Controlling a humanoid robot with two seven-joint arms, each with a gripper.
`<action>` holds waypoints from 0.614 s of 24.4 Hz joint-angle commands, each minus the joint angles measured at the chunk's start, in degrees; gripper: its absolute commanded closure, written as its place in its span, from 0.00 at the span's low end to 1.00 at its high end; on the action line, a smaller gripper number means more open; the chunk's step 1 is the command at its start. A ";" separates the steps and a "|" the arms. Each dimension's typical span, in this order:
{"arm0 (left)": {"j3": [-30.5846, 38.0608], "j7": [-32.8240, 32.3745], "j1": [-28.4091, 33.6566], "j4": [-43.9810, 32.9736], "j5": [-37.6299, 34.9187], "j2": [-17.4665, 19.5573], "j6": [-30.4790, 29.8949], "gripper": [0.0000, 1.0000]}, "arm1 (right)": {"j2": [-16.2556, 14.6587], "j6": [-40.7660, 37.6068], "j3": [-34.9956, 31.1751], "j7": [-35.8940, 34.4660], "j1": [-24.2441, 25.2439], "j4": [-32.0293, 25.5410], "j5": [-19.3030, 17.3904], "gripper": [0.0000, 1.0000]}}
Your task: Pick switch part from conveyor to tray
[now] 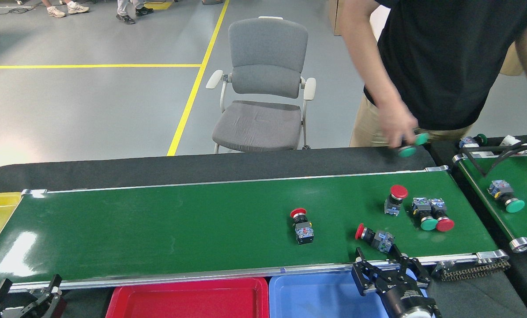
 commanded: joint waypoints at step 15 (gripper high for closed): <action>0.15 0.24 -0.21 -0.65 -0.01 0.96 -0.05 0.00 | -1.26 -0.07 4.59 1.56 -5.32 2.46 1.14 0.98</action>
